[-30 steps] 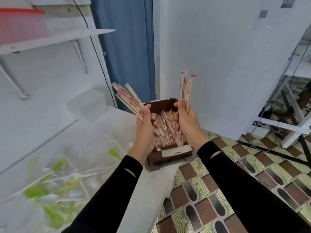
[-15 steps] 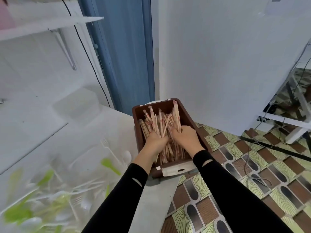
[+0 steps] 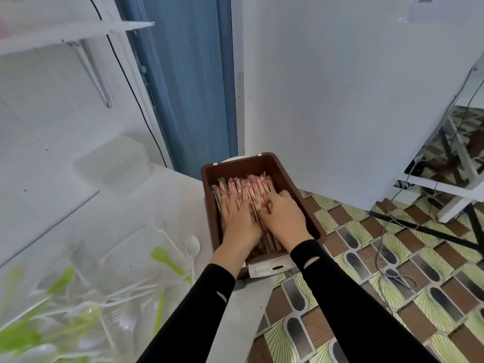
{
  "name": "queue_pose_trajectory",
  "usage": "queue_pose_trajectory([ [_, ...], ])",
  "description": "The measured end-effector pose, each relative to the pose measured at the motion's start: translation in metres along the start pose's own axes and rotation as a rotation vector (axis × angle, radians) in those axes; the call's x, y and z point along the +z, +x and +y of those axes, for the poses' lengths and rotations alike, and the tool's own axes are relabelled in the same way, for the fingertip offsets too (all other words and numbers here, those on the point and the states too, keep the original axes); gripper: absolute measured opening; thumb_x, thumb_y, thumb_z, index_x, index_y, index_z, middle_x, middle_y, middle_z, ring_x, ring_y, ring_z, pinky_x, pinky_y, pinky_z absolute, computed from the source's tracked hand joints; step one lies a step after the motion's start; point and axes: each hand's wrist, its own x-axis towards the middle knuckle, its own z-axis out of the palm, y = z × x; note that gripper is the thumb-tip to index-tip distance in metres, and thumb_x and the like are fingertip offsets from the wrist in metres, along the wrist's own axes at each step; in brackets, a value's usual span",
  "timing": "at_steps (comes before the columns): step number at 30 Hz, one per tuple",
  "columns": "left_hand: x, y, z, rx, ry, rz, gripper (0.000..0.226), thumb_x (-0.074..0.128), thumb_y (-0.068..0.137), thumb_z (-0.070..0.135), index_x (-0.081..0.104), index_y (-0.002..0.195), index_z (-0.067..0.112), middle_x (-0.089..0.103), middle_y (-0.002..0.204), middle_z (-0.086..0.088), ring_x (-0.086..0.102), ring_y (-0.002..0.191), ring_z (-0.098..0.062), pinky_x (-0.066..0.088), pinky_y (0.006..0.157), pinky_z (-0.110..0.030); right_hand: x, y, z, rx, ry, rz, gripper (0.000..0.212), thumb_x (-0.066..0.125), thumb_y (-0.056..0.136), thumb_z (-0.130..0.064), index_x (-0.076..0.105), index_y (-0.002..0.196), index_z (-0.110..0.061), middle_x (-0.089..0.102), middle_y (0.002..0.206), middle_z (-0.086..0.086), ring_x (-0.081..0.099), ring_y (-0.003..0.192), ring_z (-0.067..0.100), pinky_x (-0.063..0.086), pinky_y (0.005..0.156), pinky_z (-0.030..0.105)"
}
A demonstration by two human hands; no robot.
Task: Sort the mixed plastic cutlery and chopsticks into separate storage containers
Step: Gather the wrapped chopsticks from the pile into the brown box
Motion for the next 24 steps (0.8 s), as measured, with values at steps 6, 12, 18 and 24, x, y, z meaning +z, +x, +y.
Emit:
queue_pose_trajectory([
  [6,-0.001,0.004,0.003,-0.177,-0.051,-0.020,0.079,0.050,0.098,0.012,-0.003,0.157,0.011,-0.024,0.161,-0.008,-0.019,0.149,-0.029,-0.007,0.119,-0.035,0.001,0.001,0.001,0.067,-0.027,-0.011,0.018,0.053,0.095,-0.018,0.063,0.109,-0.013,0.050,0.117,0.009,0.056,0.080,0.026,0.047,0.070,0.032],
  [12,0.006,0.010,-0.010,0.015,0.034,0.002,0.046,0.028,0.104,0.023,0.052,0.138,0.004,0.031,0.157,-0.015,0.016,0.149,-0.024,0.004,0.123,-0.036,0.002,0.000,-0.004,-0.066,-0.255,-0.050,0.026,0.048,0.099,-0.031,0.067,0.114,-0.022,0.055,0.127,0.005,0.051,0.113,0.027,0.049,0.082,0.039],
  [18,0.000,0.013,-0.002,0.104,-0.129,0.079,0.052,0.040,0.102,0.026,0.031,0.152,0.017,0.017,0.162,-0.010,0.007,0.151,-0.026,0.003,0.124,-0.040,-0.006,-0.001,-0.008,-0.108,-0.130,0.045,0.029,0.046,0.098,-0.016,0.065,0.120,-0.018,0.052,0.126,0.008,0.050,0.111,0.027,0.049,0.082,0.038],
  [24,-0.040,-0.054,-0.004,0.273,-0.672,0.447,0.043,0.043,0.097,-0.002,0.055,0.127,0.025,0.045,0.145,0.006,0.043,0.131,-0.004,0.033,0.112,-0.021,-0.009,-0.052,-0.038,-0.400,0.109,0.241,0.020,0.053,0.094,-0.011,0.070,0.104,-0.015,0.059,0.111,0.001,0.049,0.099,0.011,0.047,0.078,0.030],
])
